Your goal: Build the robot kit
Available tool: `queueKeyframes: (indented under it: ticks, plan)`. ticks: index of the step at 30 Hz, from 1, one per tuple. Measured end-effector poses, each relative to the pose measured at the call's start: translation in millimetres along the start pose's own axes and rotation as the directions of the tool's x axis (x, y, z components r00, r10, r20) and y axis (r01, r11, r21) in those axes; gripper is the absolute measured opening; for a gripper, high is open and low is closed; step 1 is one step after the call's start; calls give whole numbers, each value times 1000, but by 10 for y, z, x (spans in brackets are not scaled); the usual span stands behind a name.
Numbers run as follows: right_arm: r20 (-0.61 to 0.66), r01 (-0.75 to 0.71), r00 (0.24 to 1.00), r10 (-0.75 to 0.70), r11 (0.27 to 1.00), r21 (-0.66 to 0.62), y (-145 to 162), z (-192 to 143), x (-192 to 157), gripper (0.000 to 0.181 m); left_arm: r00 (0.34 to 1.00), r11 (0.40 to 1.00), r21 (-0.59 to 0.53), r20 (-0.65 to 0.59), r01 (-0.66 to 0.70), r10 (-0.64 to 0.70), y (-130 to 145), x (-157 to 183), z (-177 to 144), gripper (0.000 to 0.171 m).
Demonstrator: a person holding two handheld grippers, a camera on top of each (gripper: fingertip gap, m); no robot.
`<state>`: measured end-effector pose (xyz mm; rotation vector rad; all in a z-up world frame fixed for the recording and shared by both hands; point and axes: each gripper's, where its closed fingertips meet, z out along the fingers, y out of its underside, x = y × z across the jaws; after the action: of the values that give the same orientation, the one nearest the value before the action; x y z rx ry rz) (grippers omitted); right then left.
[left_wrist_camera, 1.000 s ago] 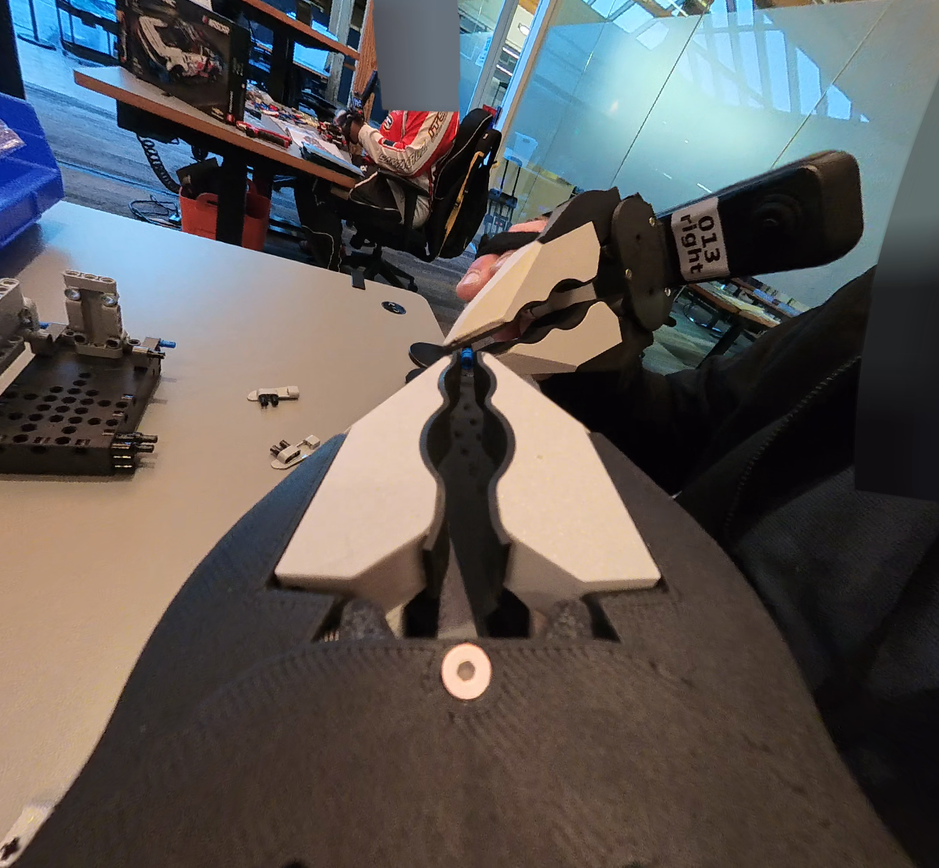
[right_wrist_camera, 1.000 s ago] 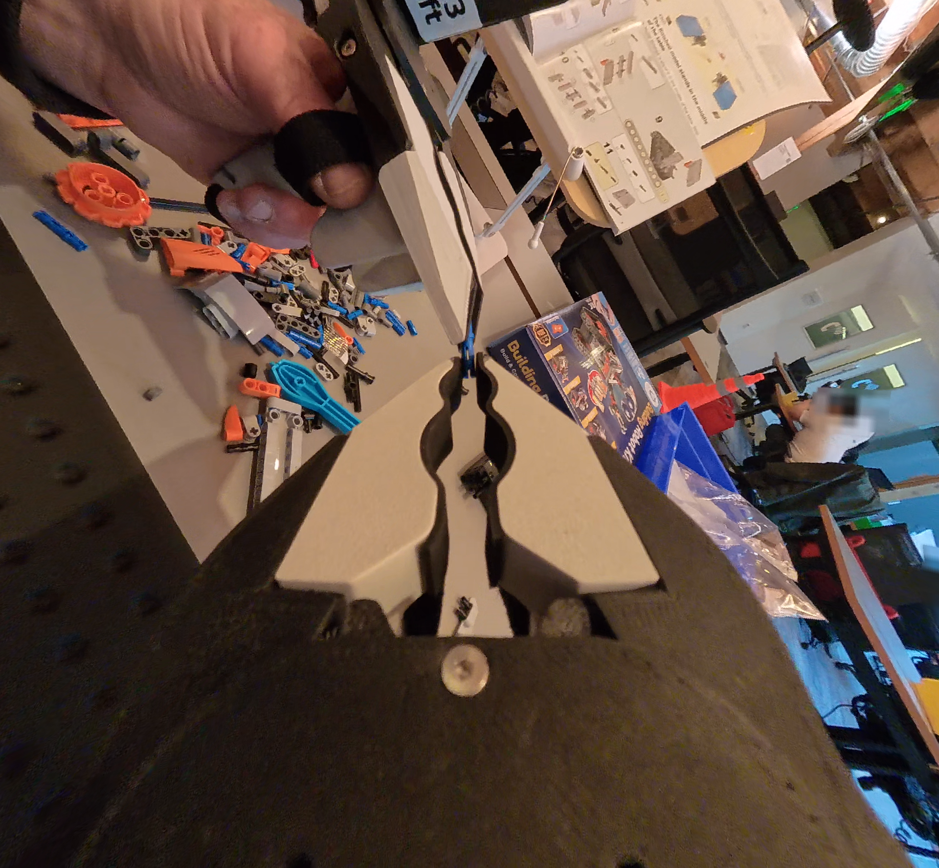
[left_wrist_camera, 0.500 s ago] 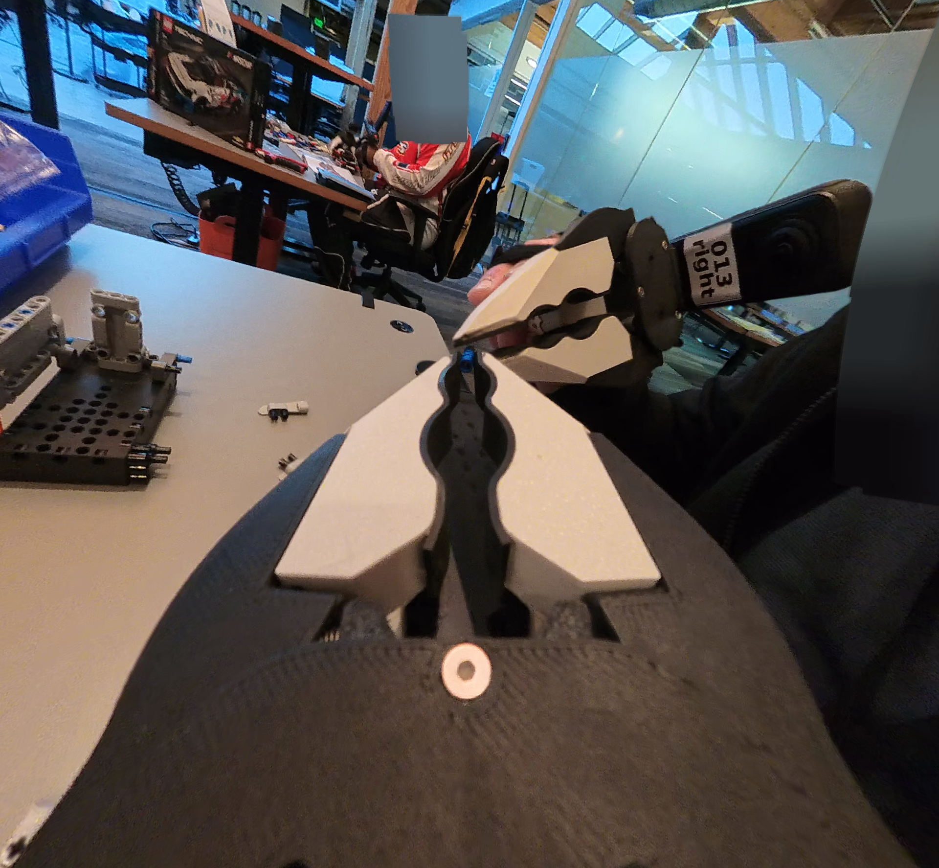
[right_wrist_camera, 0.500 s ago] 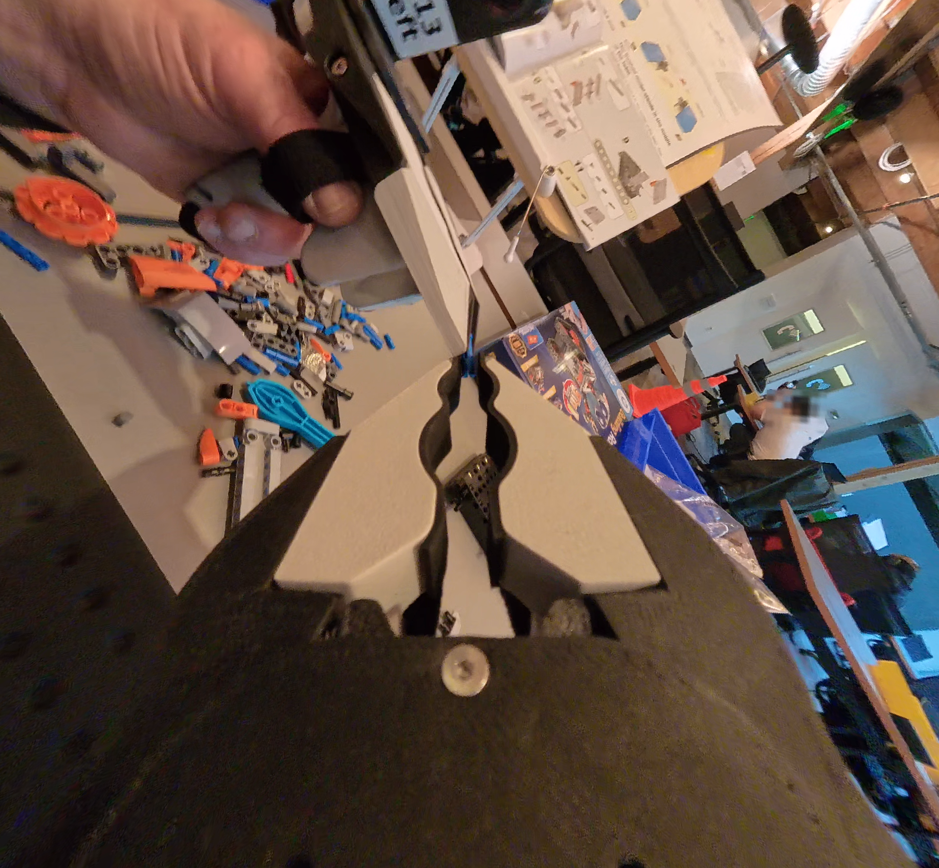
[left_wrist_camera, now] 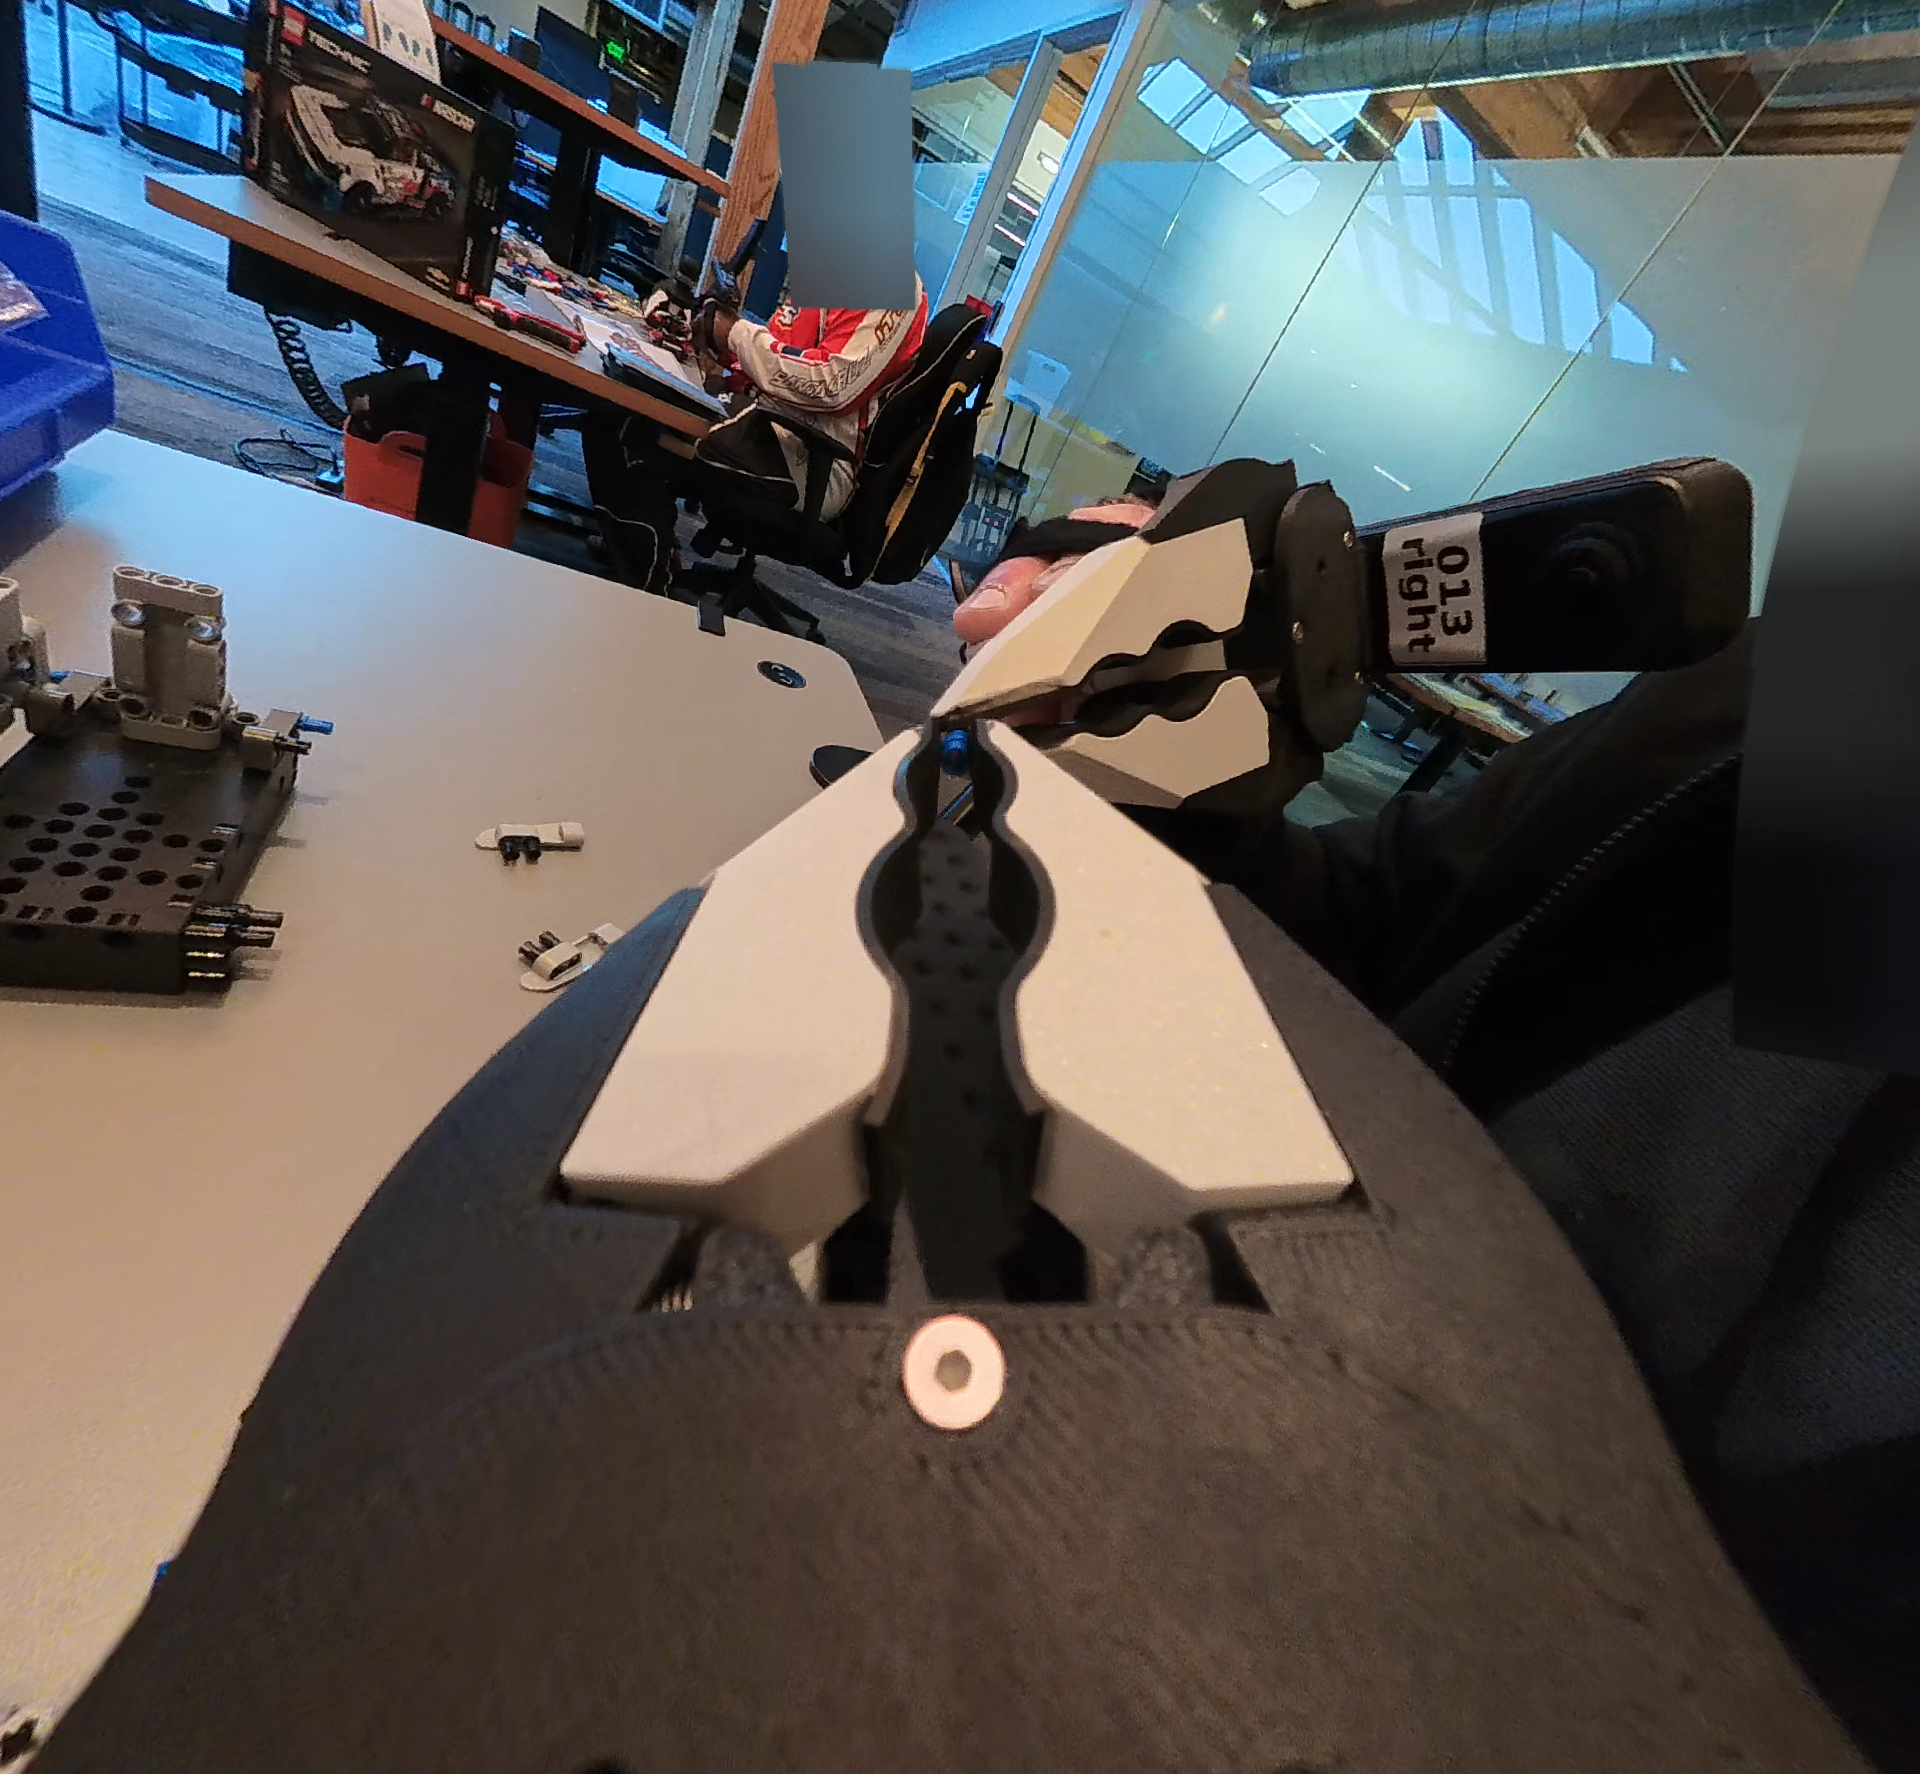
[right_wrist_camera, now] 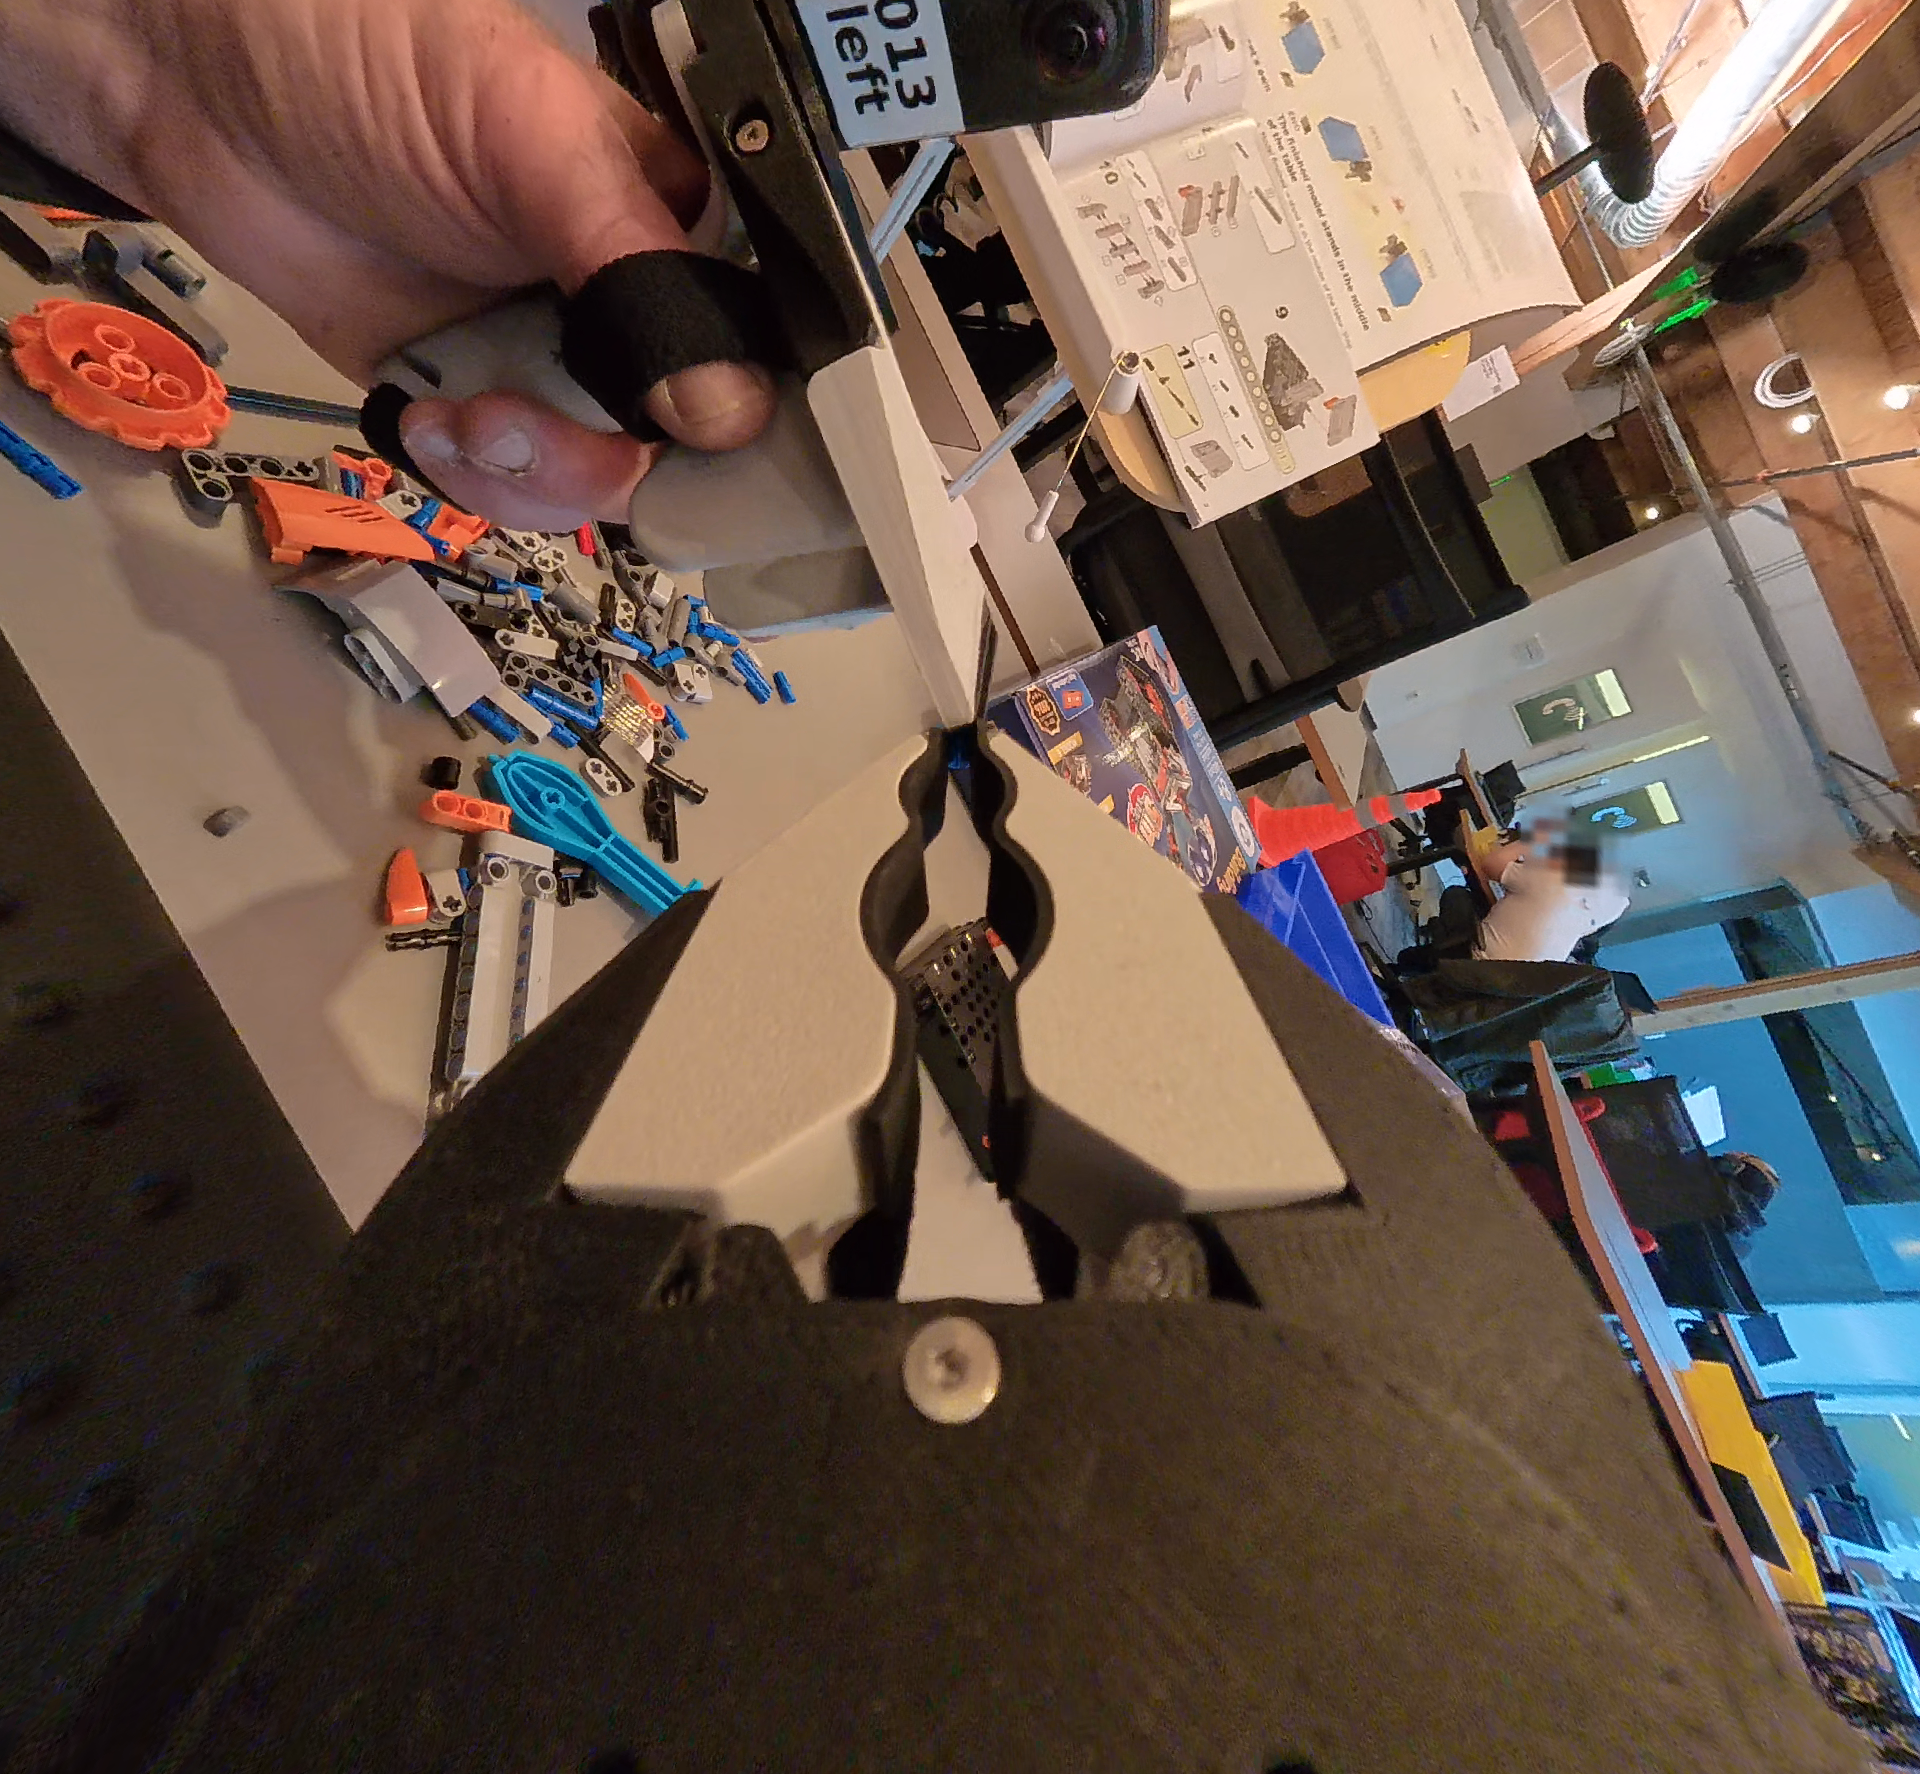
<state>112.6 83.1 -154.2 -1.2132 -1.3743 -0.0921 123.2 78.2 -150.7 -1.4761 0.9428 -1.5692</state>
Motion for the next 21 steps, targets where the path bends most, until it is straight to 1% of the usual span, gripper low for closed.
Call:
queueKeyframes:
  ticks: [12, 21]
  plan:
    - [-5, -11, 1000, 11, 1000, 11, 28, -21, 2, 1, 1000, 1000, -11, 2, -1, 1, 24, -7, 14, 2]
    - [-1, 15, 1000, -15, 1000, 9, 27, -40, 0, 1, 1000, 1000, -5, -11, 0, 0, 25, 8, 15, 1]
